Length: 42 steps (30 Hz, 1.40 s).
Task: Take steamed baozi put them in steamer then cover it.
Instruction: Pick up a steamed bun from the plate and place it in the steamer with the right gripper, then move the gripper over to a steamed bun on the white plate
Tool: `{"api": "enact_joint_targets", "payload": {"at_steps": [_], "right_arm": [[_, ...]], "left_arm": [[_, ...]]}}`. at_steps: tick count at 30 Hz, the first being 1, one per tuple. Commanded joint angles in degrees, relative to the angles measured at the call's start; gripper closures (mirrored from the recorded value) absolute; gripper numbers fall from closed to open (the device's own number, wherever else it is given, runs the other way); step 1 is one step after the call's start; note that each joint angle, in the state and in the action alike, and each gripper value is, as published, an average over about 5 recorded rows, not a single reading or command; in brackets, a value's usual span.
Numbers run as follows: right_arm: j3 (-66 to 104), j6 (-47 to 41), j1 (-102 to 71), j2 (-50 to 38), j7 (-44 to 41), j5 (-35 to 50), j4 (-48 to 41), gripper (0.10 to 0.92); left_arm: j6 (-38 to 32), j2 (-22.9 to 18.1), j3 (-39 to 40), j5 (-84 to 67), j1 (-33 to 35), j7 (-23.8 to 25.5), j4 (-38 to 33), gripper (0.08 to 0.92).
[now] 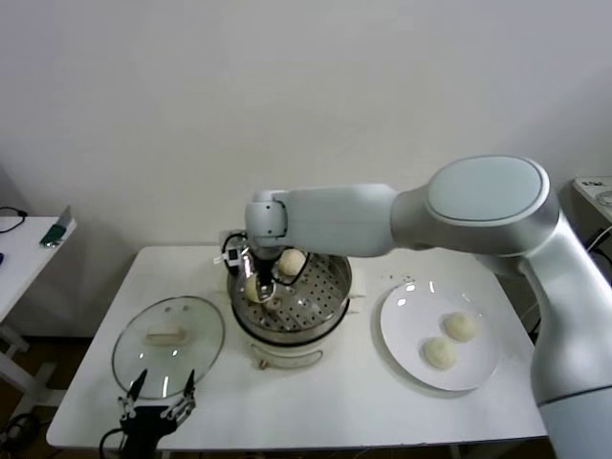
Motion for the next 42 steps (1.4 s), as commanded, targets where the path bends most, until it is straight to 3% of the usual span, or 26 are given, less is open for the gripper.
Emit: {"api": "enact_joint_targets", "payload": {"at_steps": [1, 11, 20, 30, 42], "right_arm": [[-1.5, 5.2, 7.5, -6.2, -6.5, -2.1, 4.4, 0.221], [-11.7, 13.2, 24.6, -34.8, -18.7, -2.0, 23.2, 0.202], [-17.9, 12.8, 18.7, -53.5, -14.7, -17.7, 30.0, 0.203], [-5.7, 10.2, -2.8, -60.4, -11.5, -29.7, 26.4, 0.203], [7.2, 9.2, -18.4, -58.7, -9.5, -34.5, 19.6, 0.203]], "left_arm": [[0.3, 0.0, 0.1, 0.1, 0.0, 0.1, -0.5, 0.177], [1.1, -0.1, 0.3, 0.3, -0.2, 0.2, -1.5, 0.177], [1.2, -1.0, 1.1, 1.6, -0.7, 0.3, -1.5, 0.177], [0.9, -2.0, 1.2, 2.1, -0.2, 0.2, -1.5, 0.177], [1.1, -2.3, 1.0, 2.2, 0.3, 0.2, -1.5, 0.177]]}}
